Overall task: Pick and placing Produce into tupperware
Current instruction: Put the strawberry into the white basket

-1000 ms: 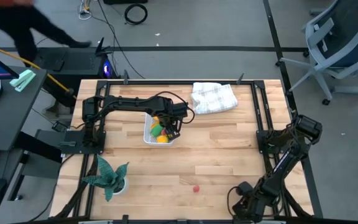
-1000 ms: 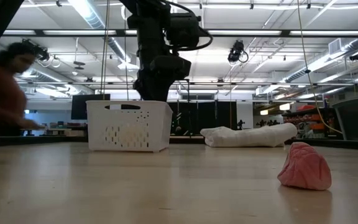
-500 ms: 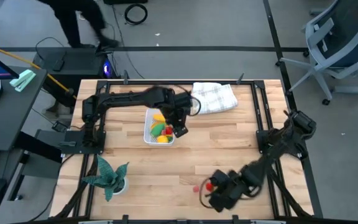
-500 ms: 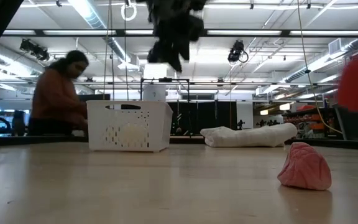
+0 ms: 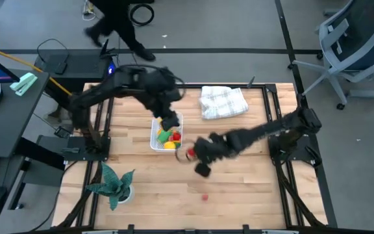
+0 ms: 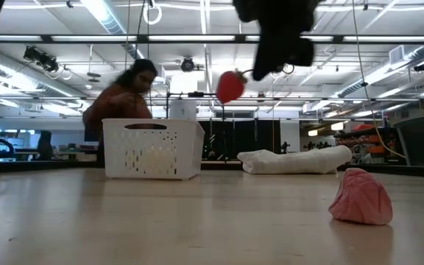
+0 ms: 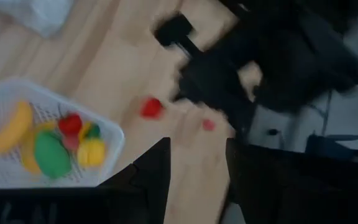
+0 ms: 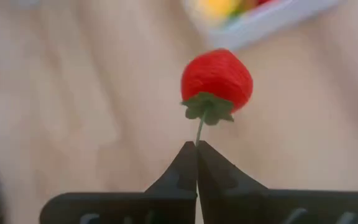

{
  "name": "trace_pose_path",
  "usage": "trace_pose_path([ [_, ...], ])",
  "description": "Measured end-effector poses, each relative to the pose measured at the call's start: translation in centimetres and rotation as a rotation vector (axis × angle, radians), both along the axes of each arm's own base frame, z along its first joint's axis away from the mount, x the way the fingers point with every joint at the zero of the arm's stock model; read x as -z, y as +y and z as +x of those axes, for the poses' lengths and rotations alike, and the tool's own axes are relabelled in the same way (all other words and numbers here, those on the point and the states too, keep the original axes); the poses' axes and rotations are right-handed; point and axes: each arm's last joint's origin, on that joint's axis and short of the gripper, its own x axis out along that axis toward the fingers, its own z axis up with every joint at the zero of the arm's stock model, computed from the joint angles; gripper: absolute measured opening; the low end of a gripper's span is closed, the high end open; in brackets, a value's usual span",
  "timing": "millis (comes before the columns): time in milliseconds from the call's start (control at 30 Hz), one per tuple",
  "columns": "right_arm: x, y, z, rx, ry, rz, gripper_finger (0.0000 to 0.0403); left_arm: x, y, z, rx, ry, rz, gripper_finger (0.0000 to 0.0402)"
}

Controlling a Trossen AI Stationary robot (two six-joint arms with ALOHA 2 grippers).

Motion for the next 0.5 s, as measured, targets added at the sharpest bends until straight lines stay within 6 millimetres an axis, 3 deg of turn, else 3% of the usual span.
trace_pose_path([
  [133, -1.4, -4.4, 1.6, 0.004, -0.099, -0.059, 0.0000, -1.4, -0.8, -1.8, -0.065, -0.027, 0.003, 0.0160],
  [300, -2.8, -8.5, 2.8, 0.012, -0.214, -0.124, 0.0000, -2.7, -1.6, -3.5, -0.141, -0.073, 0.046, 0.0155],
  [500, -2.2, -10.4, 4.3, -0.051, -0.298, -0.109, 0.0000, -2.8, -1.7, -3.6, -0.170, -0.075, 0.086, 0.0149],
])
